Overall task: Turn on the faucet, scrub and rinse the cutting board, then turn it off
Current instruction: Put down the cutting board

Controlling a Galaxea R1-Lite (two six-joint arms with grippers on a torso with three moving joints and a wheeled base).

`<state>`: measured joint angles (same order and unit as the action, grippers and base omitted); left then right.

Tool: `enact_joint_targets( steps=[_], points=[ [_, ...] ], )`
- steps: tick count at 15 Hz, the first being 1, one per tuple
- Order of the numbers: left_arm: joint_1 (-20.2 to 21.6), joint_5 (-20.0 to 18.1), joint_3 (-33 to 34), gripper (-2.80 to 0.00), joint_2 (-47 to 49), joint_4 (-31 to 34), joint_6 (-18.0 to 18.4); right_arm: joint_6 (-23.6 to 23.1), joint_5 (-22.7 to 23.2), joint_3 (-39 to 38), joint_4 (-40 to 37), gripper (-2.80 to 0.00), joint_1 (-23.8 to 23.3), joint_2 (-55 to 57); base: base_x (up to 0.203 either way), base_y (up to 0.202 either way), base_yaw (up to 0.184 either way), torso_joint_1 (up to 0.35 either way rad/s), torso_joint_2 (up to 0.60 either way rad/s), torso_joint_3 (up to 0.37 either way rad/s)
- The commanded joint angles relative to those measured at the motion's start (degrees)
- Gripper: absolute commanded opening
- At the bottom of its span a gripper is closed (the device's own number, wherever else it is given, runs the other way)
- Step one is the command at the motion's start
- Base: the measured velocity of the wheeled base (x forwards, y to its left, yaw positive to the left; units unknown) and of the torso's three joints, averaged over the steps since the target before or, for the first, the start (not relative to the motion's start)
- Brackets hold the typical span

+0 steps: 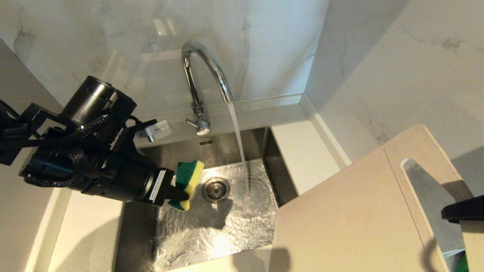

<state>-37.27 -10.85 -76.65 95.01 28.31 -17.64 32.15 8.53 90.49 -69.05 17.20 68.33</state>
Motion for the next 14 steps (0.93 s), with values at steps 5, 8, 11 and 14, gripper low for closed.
enact_joint_targets(
  steps=[5, 8, 11, 14],
  points=[
    [0.0, -0.3, 0.5, -2.8, -0.3, 0.2, -0.2, -14.6, -8.9, -6.4, -1.7, -2.8, 0.0, -2.4, 0.0, 0.0, 0.0, 0.0, 0.0, 0.0],
    [0.0, -0.4, 1.0, -2.8, -1.1, 0.2, -0.4, -19.3, -10.5, -12.0, -1.2, -2.8, 0.0, -4.0, 0.0, 0.0, 0.0, 0.0, 0.0, 0.0],
    [-0.1, -1.4, 1.8, -2.8, -1.5, 0.2, -0.3, -20.7, -10.9, -16.2, 4.2, -2.8, 0.0, -4.1, 0.0, 0.0, 0.0, 0.0, 0.0, 0.0],
    [-0.1, -1.6, 1.6, -2.8, -1.4, 0.2, -0.3, -23.9, -10.7, -20.3, 6.6, -2.8, 0.0, -3.0, 0.0, 0.0, 0.0, 0.0, 0.0, 0.0]
  ],
)
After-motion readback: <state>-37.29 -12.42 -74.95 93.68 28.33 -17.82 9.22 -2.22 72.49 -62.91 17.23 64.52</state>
